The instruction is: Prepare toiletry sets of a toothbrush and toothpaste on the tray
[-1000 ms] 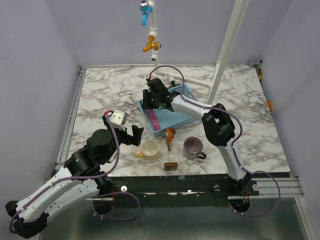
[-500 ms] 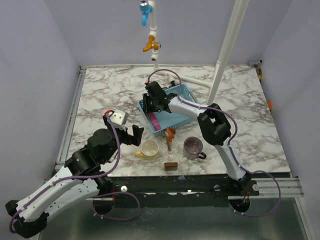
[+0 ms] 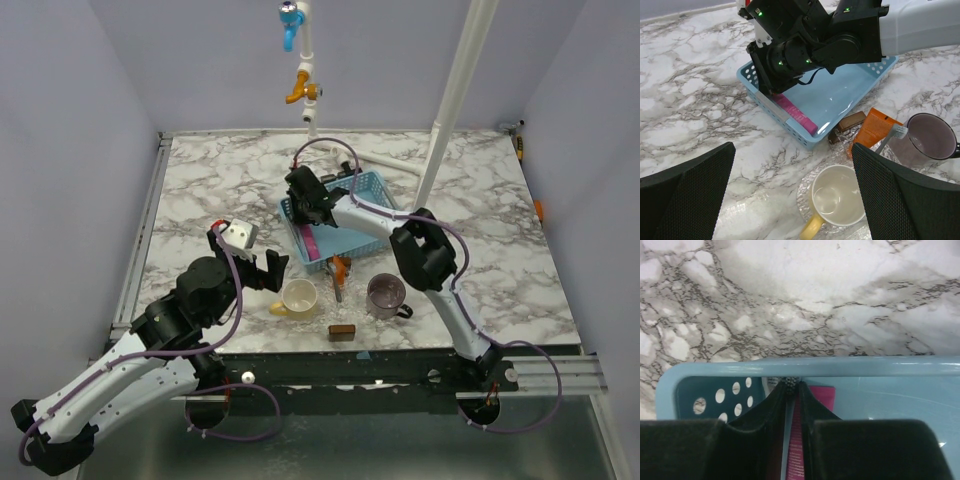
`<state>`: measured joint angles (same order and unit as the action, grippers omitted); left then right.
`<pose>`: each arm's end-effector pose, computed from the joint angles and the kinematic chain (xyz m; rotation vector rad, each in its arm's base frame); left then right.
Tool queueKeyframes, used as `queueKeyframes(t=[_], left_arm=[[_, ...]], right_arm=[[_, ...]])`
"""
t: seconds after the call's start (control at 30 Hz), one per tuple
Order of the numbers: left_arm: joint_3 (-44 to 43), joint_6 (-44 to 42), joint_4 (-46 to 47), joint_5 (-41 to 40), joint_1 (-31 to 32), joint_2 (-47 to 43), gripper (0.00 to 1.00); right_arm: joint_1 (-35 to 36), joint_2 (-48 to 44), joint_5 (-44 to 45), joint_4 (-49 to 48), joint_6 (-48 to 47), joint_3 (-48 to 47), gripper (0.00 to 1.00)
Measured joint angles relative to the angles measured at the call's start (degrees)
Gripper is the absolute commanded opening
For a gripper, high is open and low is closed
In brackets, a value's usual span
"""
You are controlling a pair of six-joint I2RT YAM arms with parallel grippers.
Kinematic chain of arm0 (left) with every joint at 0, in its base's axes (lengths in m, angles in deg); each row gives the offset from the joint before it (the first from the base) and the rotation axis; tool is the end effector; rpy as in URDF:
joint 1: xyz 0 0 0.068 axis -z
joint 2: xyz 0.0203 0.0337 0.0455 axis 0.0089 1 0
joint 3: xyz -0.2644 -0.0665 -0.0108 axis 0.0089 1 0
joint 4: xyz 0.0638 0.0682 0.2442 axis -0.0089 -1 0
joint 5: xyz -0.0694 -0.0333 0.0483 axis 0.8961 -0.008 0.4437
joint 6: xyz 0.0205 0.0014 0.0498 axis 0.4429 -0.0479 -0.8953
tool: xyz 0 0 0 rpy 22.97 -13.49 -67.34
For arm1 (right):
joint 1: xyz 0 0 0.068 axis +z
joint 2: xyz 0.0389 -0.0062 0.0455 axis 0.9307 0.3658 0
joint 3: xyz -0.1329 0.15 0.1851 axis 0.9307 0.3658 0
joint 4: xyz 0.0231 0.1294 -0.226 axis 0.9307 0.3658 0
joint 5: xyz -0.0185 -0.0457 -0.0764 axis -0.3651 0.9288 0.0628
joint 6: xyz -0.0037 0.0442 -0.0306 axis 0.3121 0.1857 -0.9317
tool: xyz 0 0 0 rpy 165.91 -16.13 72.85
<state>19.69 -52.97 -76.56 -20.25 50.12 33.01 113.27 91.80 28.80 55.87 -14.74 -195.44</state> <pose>0.0927 -0.0914 0.3220 0.3412 1.7644 -0.4113 0.3821 0.3717 0.1619 -0.3418 2.3787 0.4244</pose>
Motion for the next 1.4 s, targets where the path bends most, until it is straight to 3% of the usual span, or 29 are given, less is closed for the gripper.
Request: queueKeyframes(t=[0.23, 0.87, 1.4], left_arm=[[0.0, 0.04, 0.0, 0.02, 0.0, 0.0, 0.99], [0.0, 0.2, -0.02, 0.17, 0.0, 0.7, 0.99], [-0.26, 2.14, -0.09, 5.44, 0.0, 1.14, 0.99]], right_arm=[[0.07, -1.03, 6.47, -0.2, -1.14, 1.95, 0.0], [-3.19, -11.5, 12.55, -2.51, -0.57, 15.32, 0.0], [-3.17, -31.23, 11.85, -15.8, -0.63, 27.52, 0.0]])
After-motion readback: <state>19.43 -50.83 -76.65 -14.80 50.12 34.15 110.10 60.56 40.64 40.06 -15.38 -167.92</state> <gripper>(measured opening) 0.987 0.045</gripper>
